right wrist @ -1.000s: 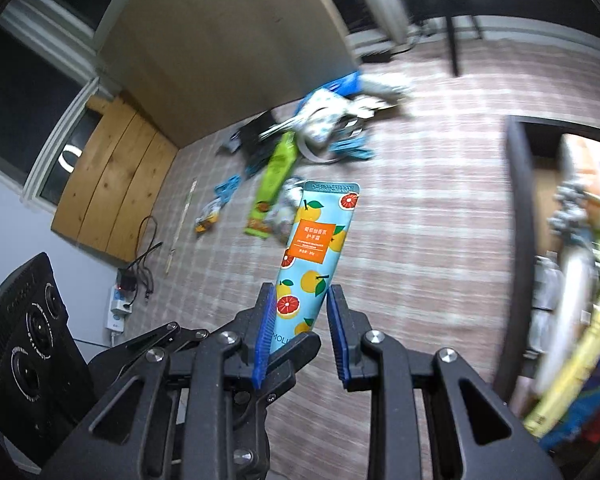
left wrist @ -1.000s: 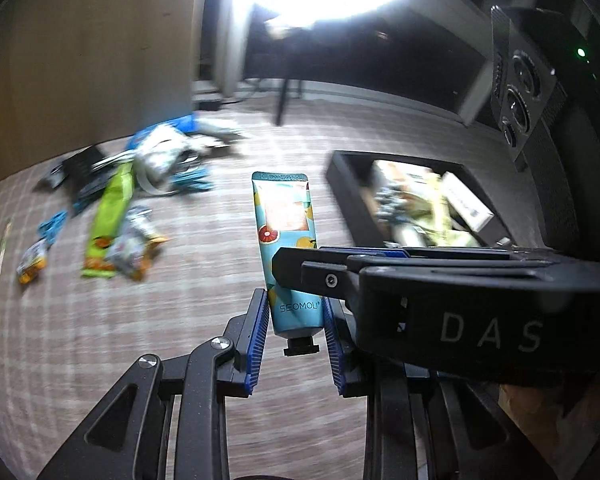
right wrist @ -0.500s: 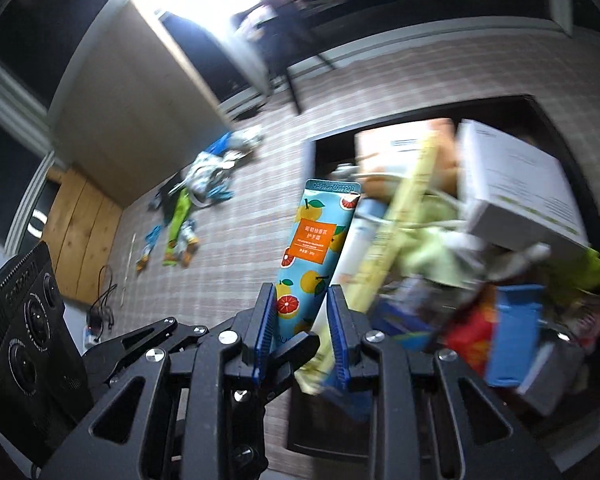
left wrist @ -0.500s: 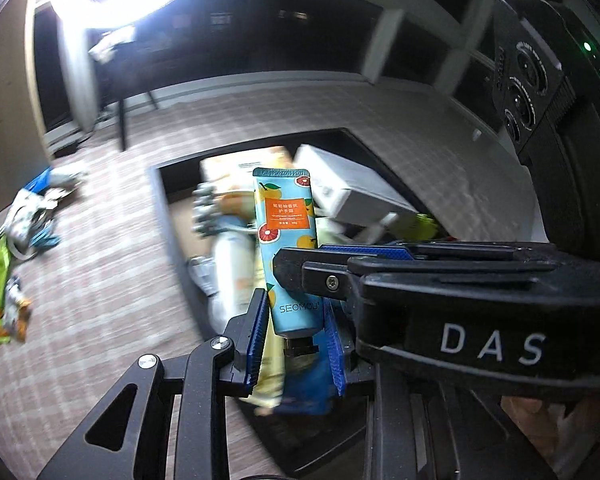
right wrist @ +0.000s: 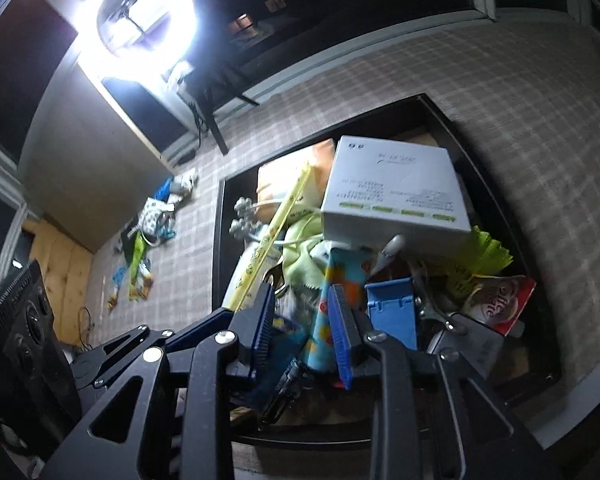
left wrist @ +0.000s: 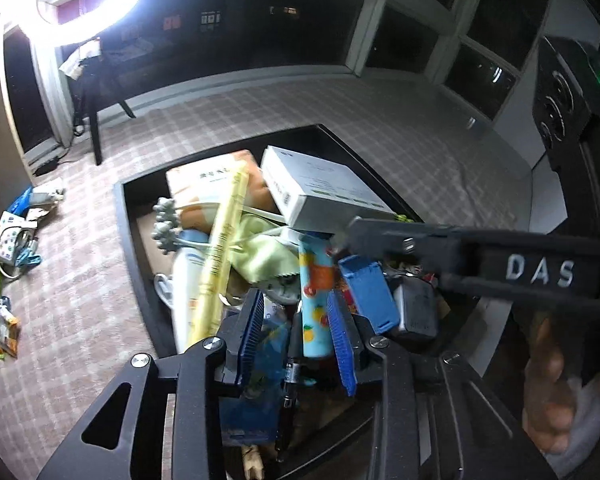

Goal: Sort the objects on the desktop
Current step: 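Carry the sunscreen tube over the bin and open the left tool, then move the left tool back to the green lotion bottle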

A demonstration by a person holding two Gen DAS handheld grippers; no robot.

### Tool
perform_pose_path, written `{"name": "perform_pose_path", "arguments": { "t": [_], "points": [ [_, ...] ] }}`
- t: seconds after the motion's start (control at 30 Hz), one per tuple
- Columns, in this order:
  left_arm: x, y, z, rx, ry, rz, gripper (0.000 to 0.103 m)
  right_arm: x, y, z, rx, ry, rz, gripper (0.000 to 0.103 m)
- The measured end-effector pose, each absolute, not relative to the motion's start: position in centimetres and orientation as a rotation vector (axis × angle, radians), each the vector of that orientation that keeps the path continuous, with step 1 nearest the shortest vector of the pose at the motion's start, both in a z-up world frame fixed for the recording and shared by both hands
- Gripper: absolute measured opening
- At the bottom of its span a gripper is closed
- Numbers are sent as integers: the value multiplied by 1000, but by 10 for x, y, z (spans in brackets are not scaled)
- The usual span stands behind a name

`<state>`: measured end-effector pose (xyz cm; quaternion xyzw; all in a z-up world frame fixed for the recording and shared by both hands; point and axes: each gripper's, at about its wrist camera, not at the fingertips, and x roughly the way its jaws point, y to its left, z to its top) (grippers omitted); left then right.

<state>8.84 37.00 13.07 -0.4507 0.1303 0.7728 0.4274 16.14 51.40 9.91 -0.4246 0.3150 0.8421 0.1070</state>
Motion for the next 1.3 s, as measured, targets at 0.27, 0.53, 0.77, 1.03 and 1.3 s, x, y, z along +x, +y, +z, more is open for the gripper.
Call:
{"name": "perform_pose_path", "arguments": {
  "t": [0.27,0.53,0.77,1.03,1.3],
  "points": [
    [60,330,135,-1145,290,2004,32,137,488,108,-1282,883,2545,28],
    [13,267,133,-1187,261,2112,32,91,436,118,-1332,834,2645,28],
    [-39,195,131,-1215,248,2242,32,27,374,127,-1402,780,2749,28],
    [-110,109,116,-1296,147,2371,32,-65,294,124,-1538,745,2855,27],
    [-162,65,85,-1381,90,2391,31,-148,234,94,-1735,694,2853,28]
  ]
}}
